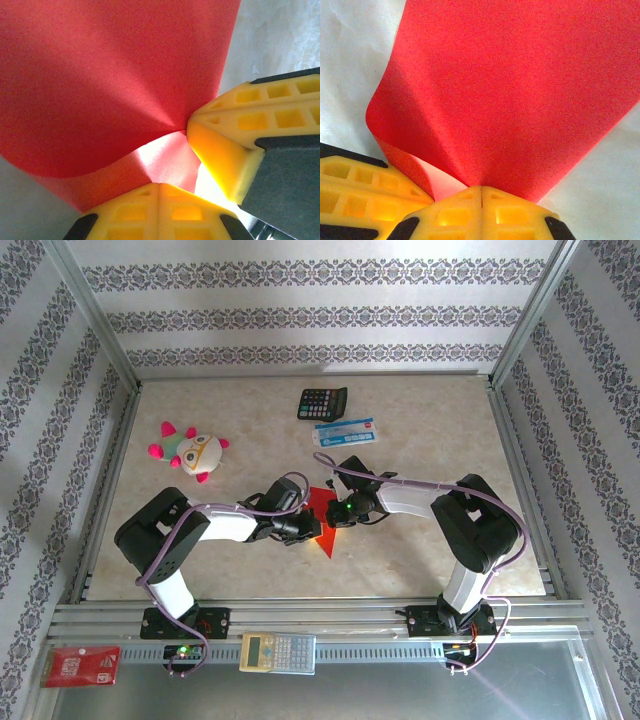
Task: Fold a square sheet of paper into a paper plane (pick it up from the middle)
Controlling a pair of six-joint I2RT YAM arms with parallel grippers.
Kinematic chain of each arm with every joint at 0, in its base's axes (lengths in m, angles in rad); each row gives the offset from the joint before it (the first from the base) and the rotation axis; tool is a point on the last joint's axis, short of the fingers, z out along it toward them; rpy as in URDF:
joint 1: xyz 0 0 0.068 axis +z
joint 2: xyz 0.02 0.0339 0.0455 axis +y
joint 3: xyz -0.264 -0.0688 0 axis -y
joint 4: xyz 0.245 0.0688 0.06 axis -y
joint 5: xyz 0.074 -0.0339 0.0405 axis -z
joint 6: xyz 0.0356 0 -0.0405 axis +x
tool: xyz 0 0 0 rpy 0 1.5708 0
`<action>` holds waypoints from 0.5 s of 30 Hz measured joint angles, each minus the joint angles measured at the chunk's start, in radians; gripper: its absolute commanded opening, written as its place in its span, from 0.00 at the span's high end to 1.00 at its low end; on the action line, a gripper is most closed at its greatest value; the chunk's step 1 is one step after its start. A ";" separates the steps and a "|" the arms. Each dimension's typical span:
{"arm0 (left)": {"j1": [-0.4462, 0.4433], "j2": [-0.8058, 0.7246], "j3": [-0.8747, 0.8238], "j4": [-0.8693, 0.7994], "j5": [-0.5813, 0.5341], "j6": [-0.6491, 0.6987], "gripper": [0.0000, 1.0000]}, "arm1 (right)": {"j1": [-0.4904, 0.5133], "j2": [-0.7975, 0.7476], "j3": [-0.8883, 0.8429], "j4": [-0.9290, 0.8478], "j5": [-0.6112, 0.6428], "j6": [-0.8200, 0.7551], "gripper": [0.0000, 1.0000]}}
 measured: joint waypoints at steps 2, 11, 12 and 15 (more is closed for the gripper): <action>0.000 0.000 0.000 0.000 0.000 0.003 1.00 | 0.000 0.003 0.008 -0.010 0.000 -0.001 0.97; 0.000 0.002 -0.006 0.010 0.000 0.014 1.00 | -0.010 0.013 0.057 -0.093 0.008 -0.045 0.80; 0.000 0.002 -0.006 0.010 0.000 0.016 1.00 | -0.015 0.012 0.061 -0.105 0.009 -0.050 0.78; 0.000 0.002 -0.006 0.010 0.000 0.021 1.00 | -0.046 -0.004 0.068 -0.143 0.012 -0.064 0.75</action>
